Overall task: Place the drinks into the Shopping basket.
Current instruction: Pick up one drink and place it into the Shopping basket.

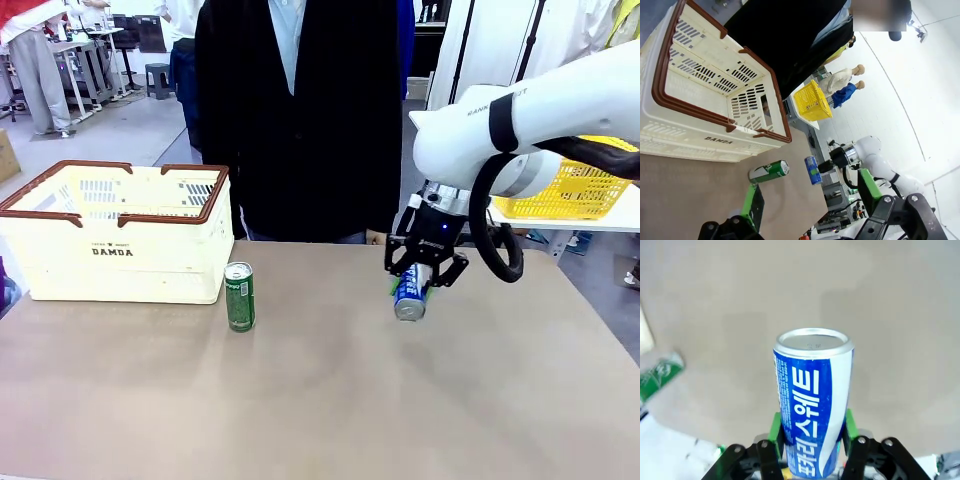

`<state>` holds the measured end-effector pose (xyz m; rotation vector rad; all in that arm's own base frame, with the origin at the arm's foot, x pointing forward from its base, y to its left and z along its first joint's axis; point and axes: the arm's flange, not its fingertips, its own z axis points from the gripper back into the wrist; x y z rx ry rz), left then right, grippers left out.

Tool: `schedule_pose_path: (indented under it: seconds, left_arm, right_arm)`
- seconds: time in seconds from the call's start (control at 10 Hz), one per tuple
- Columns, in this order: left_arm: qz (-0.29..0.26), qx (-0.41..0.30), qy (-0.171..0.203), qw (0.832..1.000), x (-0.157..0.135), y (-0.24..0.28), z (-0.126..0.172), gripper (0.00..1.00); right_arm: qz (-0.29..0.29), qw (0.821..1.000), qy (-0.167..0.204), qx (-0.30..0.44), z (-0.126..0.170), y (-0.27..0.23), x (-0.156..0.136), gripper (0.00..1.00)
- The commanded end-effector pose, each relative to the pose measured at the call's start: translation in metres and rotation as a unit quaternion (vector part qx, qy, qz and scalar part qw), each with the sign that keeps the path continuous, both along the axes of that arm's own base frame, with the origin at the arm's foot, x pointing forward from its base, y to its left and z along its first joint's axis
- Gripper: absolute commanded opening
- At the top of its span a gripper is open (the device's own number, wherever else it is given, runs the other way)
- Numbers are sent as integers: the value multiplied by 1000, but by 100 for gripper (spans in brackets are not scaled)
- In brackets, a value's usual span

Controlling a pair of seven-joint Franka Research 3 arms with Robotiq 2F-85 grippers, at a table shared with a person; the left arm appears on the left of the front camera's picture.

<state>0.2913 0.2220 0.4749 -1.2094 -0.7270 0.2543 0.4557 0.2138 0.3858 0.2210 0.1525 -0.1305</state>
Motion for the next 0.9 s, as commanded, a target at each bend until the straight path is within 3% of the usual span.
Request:
schedule_pose_path:
  seconds: [0.0, 0.3, 0.5, 0.8]
  left_arm:
    - [-3, -3, 2, 1000, -1, 1, 2, 100]
    - [-3, -3, 2, 1000, -1, 1, 2, 100]
    - [-3, -3, 2, 1000, -1, 1, 2, 100]
    - [-3, -3, 2, 1000, -1, 1, 2, 100]
  right_arm:
    - [81, 996, -17, 44, 6, 37, -44, 0]
    - [180, 980, -53, 61, -12, 118, -83, 0]
    - [212, 974, -66, 54, -37, 157, -98, 0]
    - [172, 983, -56, 44, -69, 178, -93, 0]
